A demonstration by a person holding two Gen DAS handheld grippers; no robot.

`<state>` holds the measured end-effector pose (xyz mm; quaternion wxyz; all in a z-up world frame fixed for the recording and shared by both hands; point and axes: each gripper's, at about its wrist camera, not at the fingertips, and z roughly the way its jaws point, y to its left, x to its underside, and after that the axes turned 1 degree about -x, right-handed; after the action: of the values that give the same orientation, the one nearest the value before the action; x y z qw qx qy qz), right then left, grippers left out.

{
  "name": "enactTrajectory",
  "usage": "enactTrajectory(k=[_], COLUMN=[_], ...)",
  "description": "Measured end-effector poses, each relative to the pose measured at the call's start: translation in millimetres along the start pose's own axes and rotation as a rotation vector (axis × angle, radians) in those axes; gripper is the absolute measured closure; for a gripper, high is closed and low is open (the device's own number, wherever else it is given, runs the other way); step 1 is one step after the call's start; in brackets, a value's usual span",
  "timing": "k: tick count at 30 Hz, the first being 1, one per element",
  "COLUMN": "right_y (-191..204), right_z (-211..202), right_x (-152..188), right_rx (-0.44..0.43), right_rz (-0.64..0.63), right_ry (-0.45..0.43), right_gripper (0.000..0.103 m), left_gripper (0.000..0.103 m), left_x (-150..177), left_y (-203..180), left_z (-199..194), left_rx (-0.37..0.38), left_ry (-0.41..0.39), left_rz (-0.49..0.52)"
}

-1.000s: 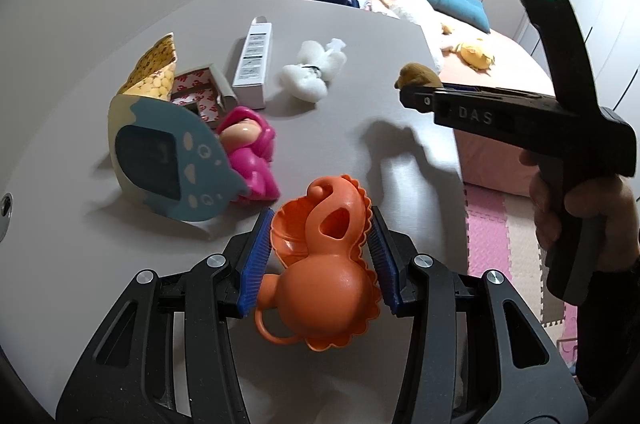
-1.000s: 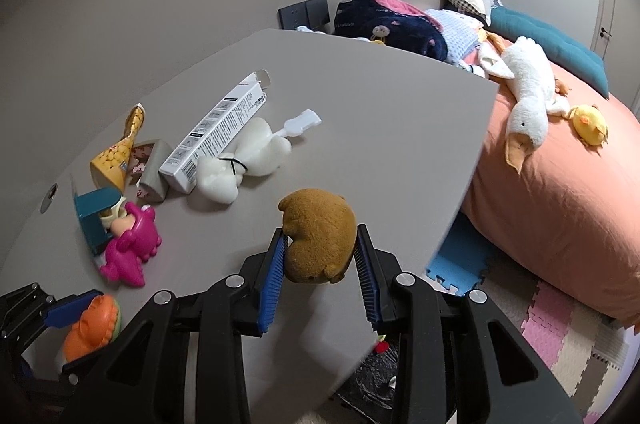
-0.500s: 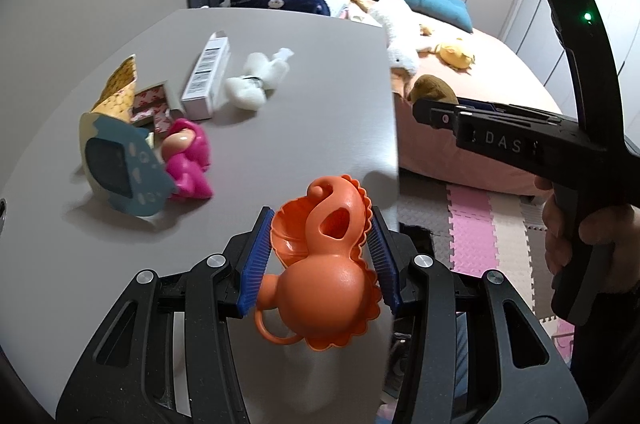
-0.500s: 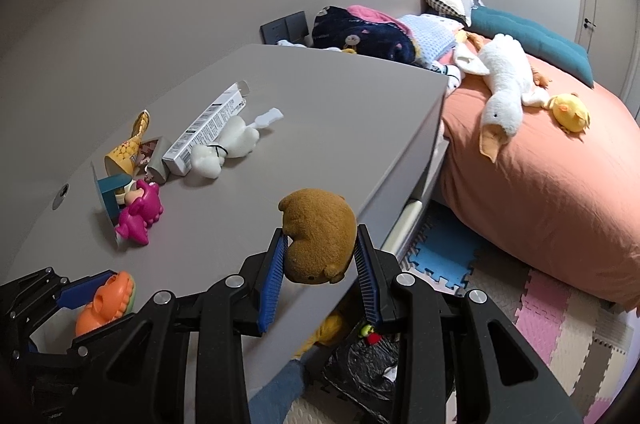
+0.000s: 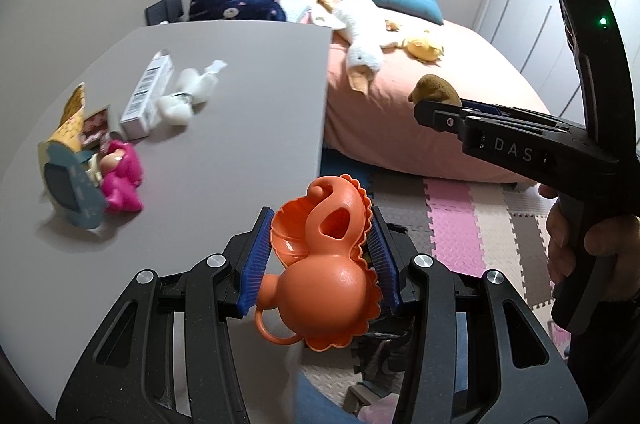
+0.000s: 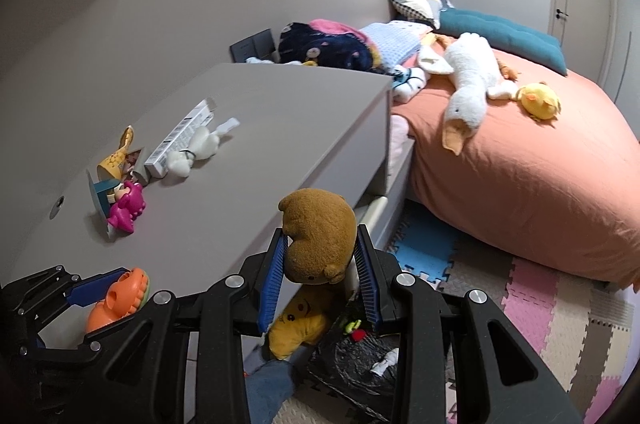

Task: Collect trash
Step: 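Carry orange toy and teddy bear to the black bin and open both grippers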

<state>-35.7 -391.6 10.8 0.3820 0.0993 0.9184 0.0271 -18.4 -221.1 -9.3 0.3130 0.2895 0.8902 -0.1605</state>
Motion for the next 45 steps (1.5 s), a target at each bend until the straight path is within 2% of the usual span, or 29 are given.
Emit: enactTrajectory(k=[12,24,33,45], right_y=[-45,-86,-108,-122], right_z=[-32,-45,-52,-45], right_x=[14,29,36,38], right_rx=[0.062,0.116,0.144,0.164], right_rz=[0.059,0.132,0.171,0.198], right_ry=[-0.032,-0.035,-0.036,-0.019], right_gripper=[0.067,0.067,0.067,0.067], left_gripper=[0.057,0.057,0.057,0.057], left_x=[1,1,-6,-8], left_y=[-44,-88,-107,-114], left_z=[15,35,48,64], left_rx=[0.067,0.129,0.155,0.165], left_ry=[0.025,0.072,0.091,0.122], left_rz=[0.048,0.117,0.150,0.166])
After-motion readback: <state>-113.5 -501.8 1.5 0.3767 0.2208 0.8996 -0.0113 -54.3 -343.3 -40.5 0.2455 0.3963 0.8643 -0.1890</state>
